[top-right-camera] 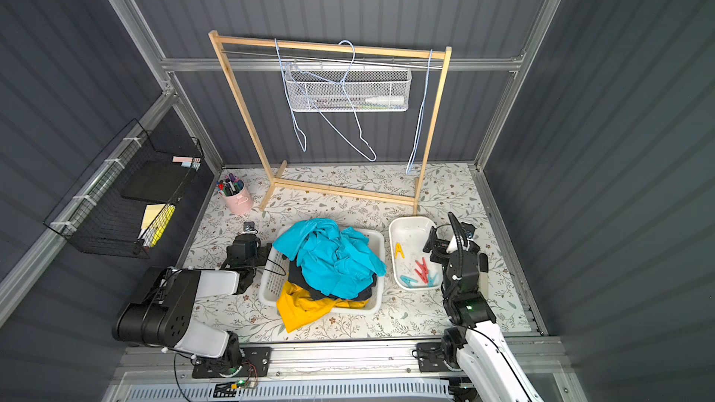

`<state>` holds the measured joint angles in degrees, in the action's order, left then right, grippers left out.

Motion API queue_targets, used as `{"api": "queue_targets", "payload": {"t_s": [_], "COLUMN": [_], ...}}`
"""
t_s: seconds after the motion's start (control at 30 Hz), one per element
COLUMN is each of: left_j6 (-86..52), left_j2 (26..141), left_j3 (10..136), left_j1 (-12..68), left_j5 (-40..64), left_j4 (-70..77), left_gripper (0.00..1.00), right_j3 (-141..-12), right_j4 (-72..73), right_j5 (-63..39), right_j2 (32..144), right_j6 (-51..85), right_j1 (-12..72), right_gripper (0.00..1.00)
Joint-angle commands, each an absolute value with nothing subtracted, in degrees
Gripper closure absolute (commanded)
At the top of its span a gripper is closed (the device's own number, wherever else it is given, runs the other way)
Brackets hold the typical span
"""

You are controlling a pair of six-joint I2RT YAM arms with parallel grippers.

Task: Remove the clothespins securing t-shirts to the hanger
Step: Reset both arms

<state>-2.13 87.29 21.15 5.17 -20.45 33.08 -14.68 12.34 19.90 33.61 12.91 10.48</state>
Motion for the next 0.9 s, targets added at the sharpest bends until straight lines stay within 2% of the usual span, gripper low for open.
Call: {"api": "queue_targets", "payload": {"t_s": [0.0, 0.1, 0.43, 0.57, 0.6, 0.7, 0.87], "left_j6": [-0.88, -0.33, 3.22, 5.43, 5.06, 3.35, 3.63], "left_j2": [87.84, 86.66, 86.93, 99.82, 100.24, 95.02, 95.95], "left_j3": [19.42, 16.82, 15.72, 6.49, 5.61, 9.24, 10.45], "left_j1": [4.79, 4.75, 4.75, 4.75, 4.75, 4.75, 4.83], "left_j5": [-18.33, -15.77, -5.34, -2.15, -2.79, -4.03, -3.88], "left_j4": [38.29, 42.90, 45.33, 77.45, 79.52, 65.68, 63.88], "left_gripper": [0.00, 0.00, 0.00, 0.00, 0.00, 0.00, 0.00], "right_j3": [-13.05, -12.83, -13.45, -13.10, -12.93, -11.84, -11.23], "right_j4": [19.55, 22.01, 30.64, 34.29, 35.53, 40.64, 45.61], "right_j5": [24.98, 27.20, 29.36, 29.03, 28.86, 29.23, 28.98], "right_j2": [36.20, 39.21, 50.62, 54.41, 55.42, 58.04, 62.36], "right_j6": [14.07, 14.04, 8.56, 7.77, 7.58, 7.39, 7.21], "right_j1": [10.26, 10.19, 9.85, 9.58, 9.50, 9.49, 9.05], "right_gripper": [0.01, 0.01, 0.01, 0.01, 0.01, 0.01, 0.01]}}
